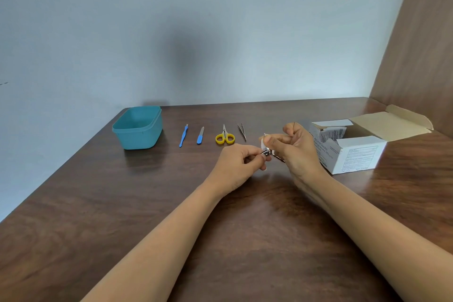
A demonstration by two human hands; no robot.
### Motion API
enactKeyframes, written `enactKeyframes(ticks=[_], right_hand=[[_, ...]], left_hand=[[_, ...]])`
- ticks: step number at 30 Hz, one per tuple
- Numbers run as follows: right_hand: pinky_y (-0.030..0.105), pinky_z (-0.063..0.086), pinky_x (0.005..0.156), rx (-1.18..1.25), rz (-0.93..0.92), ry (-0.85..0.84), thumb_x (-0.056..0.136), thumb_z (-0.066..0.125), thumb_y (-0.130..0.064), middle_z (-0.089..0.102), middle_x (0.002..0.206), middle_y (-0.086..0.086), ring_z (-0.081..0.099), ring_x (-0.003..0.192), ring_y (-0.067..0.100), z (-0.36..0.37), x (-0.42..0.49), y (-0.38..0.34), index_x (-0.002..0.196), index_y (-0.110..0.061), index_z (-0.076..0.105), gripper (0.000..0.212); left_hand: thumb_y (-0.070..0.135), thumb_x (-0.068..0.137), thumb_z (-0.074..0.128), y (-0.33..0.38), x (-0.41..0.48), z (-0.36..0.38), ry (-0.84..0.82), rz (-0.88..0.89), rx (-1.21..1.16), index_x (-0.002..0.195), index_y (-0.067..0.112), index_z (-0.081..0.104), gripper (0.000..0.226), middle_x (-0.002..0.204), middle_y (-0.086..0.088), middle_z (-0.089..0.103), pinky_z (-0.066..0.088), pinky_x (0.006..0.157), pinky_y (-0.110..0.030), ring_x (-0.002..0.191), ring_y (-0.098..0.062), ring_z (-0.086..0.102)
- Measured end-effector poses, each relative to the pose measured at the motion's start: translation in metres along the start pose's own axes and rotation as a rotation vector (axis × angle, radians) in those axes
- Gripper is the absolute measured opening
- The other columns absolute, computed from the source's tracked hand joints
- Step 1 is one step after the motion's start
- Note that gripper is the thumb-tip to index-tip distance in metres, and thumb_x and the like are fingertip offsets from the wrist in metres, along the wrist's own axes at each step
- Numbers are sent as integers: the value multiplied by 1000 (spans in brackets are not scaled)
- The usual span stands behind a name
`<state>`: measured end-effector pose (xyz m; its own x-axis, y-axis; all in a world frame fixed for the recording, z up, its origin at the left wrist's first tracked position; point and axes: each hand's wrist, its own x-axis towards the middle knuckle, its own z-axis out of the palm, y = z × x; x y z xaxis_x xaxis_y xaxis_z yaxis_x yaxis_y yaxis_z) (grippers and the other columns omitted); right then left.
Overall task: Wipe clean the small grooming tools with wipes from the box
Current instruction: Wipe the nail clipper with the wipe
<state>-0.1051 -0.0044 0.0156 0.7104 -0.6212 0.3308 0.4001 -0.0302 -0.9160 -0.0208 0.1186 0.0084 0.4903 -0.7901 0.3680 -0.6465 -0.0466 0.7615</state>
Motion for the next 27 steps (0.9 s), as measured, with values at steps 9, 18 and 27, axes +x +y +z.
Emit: enactKeyframes(ticks=[9, 18, 27], right_hand=[[27, 49, 62, 5, -7, 47, 80, 66, 9, 72, 65, 6, 61, 62, 19, 2, -2, -7, 82, -18, 29, 46], [18, 42, 49, 30, 21, 51, 76, 72, 4, 57, 72, 23, 39, 63, 18, 4, -3, -11, 79, -20, 29, 50], [19, 37, 59, 258, 46, 146, 86, 62, -1, 74, 76, 2, 54, 61, 4, -1, 1, -10, 78, -23, 37, 34]], left_hand=[[16, 93, 55, 1, 0, 0, -18, 16, 6, 84, 18, 75, 22, 52, 7, 56, 27, 48, -14, 48, -5, 37], [15, 92, 55, -1, 0, 2, -66, 45, 43, 87, 11, 76, 21, 61, 1, 66, 31, 49, -13, 46, -3, 41], [19, 95, 56, -3, 0, 3, -45, 25, -95, 99, 19, 75, 20, 76, 5, 71, 40, 61, -23, 63, -13, 52]])
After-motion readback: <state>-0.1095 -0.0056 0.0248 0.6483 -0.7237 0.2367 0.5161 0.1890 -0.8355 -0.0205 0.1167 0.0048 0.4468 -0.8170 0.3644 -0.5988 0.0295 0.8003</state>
